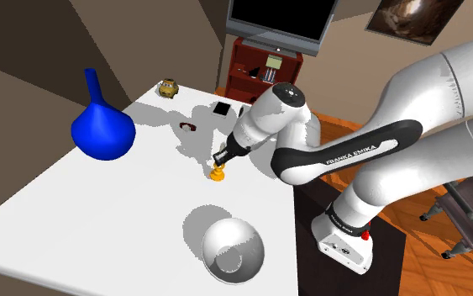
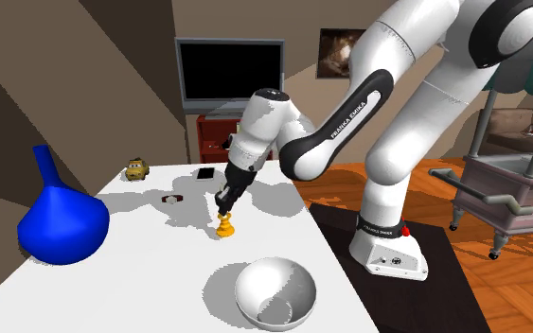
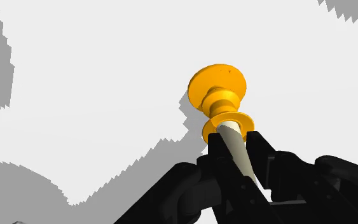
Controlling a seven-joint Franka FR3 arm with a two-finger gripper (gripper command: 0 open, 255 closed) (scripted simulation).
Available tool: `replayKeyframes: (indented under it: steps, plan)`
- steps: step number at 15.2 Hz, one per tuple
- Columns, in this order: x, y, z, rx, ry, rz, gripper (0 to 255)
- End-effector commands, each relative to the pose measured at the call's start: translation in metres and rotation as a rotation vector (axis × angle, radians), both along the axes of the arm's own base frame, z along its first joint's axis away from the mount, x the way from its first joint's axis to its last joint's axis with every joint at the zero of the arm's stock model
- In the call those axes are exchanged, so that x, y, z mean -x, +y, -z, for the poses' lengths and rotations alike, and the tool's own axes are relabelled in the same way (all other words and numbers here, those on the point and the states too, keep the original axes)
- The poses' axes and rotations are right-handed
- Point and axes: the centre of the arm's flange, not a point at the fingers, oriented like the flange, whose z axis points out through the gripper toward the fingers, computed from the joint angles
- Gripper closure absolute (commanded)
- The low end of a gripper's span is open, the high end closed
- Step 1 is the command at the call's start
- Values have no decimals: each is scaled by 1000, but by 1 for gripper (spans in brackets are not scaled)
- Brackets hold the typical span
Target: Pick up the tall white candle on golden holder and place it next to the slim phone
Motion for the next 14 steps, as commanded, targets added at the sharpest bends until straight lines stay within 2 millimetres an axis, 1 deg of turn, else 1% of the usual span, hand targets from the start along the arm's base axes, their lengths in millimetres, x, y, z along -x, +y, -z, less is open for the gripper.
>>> replayKeyframes:
  steps: [1, 14]
  plan:
    - [1, 0, -10, -1, 1, 0, 255]
    - [1, 0, -79, -1, 1, 0, 255]
